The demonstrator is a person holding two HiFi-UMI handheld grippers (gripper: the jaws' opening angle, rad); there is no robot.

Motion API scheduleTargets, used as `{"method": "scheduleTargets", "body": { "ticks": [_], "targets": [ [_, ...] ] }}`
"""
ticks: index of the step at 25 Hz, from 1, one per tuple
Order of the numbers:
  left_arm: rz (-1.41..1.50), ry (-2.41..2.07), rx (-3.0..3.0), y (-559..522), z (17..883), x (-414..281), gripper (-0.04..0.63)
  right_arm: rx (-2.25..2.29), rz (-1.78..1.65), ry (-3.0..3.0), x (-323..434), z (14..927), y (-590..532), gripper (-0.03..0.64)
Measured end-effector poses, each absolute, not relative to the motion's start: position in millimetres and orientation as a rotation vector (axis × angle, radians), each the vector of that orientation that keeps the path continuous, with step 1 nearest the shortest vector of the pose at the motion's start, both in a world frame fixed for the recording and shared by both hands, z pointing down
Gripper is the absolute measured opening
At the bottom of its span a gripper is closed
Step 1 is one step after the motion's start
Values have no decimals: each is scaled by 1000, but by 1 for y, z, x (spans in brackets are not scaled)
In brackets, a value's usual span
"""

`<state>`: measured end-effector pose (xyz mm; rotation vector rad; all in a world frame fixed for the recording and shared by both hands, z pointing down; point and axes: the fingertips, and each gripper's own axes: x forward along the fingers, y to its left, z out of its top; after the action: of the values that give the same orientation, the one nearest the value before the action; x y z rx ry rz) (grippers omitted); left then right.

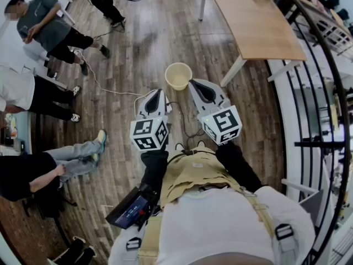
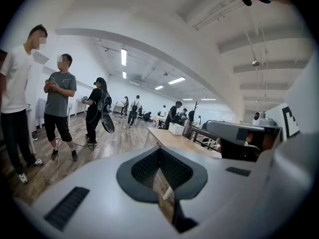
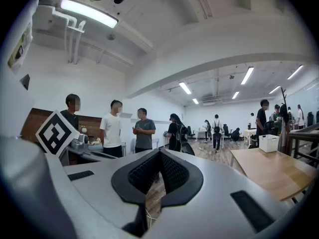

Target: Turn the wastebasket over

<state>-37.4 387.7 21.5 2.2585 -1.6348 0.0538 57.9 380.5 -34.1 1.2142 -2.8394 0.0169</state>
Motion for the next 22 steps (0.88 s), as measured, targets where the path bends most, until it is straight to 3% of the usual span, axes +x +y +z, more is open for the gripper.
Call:
{"method": "scheduleTargets", "body": {
  "ticks": [22],
  "targets": [
    [45,-1581,2240,357,42,-56,2,1224,52,-2788,38,-13,352,21]
  ]
}}
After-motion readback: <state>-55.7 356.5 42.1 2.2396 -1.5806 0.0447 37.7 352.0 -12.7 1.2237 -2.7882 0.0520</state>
